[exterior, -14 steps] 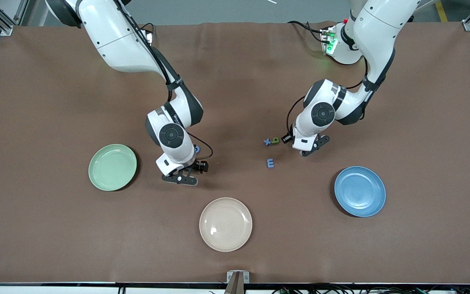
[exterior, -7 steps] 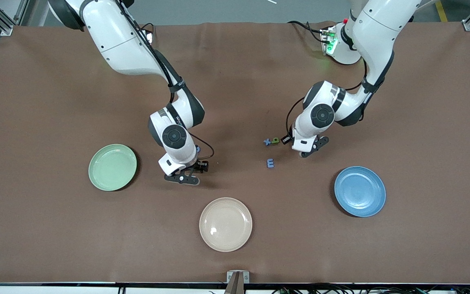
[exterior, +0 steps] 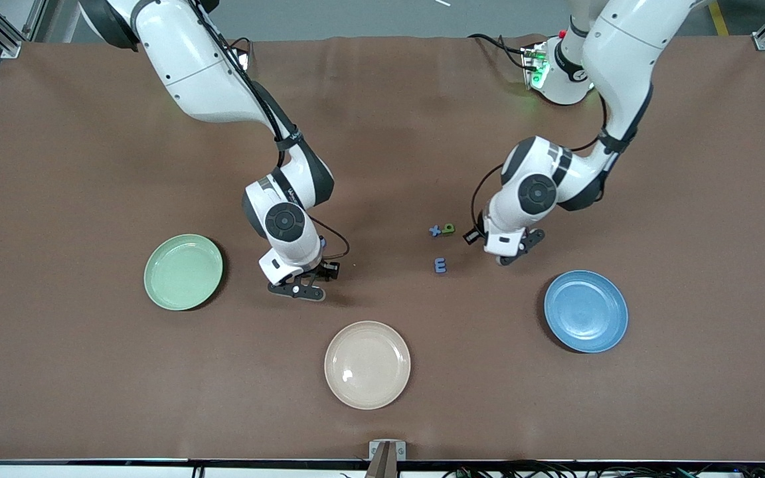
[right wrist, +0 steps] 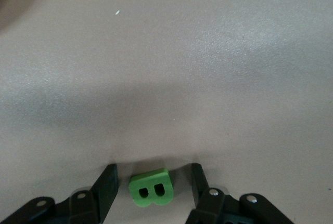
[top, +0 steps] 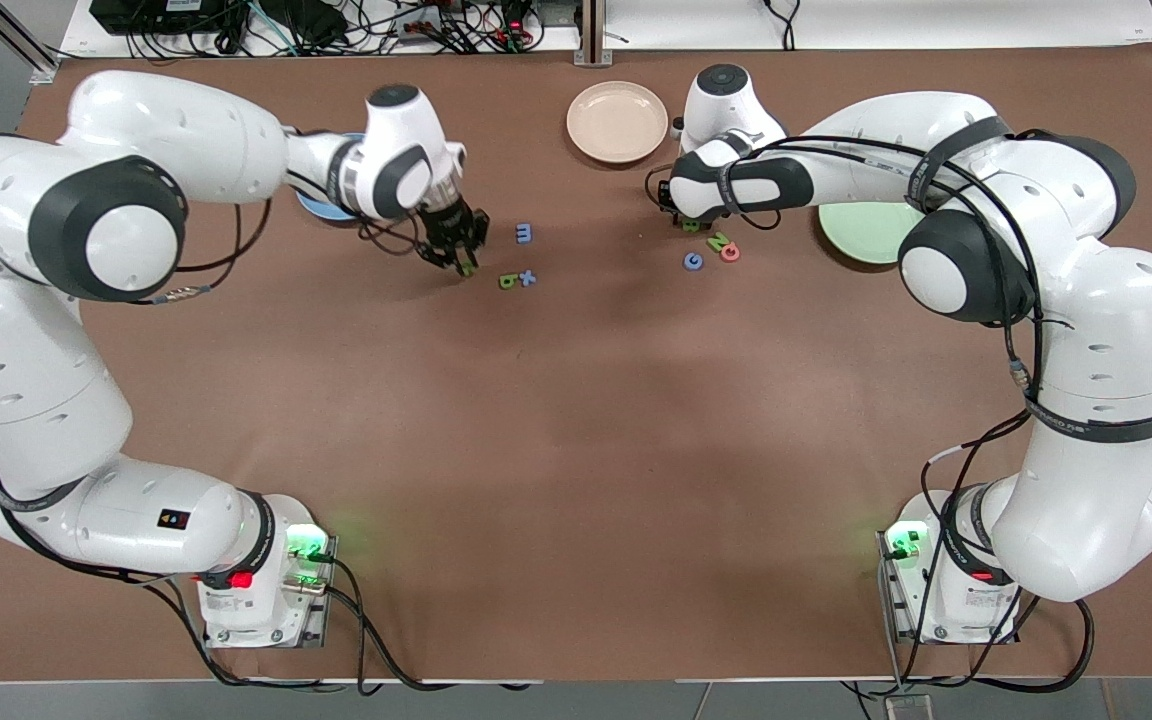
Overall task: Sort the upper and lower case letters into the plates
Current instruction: 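Drop the n in the blue plate while the right gripper carries B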
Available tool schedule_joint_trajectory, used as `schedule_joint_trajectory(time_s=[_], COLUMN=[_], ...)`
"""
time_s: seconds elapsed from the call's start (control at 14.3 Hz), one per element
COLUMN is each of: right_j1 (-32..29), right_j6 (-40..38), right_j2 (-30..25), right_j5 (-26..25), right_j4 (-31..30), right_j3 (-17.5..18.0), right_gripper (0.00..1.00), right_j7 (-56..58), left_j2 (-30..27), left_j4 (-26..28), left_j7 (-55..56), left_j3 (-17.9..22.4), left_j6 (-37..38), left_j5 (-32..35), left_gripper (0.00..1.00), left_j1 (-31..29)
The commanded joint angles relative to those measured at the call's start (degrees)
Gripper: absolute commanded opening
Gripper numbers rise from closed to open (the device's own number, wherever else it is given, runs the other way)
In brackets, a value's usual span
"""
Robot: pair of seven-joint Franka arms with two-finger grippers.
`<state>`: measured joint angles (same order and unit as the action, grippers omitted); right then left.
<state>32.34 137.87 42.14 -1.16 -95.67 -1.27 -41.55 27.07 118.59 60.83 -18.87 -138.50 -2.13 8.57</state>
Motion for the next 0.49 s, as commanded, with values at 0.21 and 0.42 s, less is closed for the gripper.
schedule_joint_trajectory(time_s=[0.21,0.42], right_j1=[0.88,0.71], right_j6=[0.03,-0.14], right_j2=[-0.92,-1.1], right_j5=[-0.07,-0.07], right_j4=[-2.41,-2.41], right_j3=[-0.31,-0.31], right_gripper=[0.56,0.34], right_j7=[-1.34,-1.26], left_j2=[-0.01,3.59], left_j4=[-15.13,-19.71], left_j7=[-12.97,-22.04], left_j3=[-0.12,-0.2], left_j6=[15.8,15.81], left_j5=[6.42,14.24], left_gripper=[0.01,0.01], left_j1=[-10.57,-15.32])
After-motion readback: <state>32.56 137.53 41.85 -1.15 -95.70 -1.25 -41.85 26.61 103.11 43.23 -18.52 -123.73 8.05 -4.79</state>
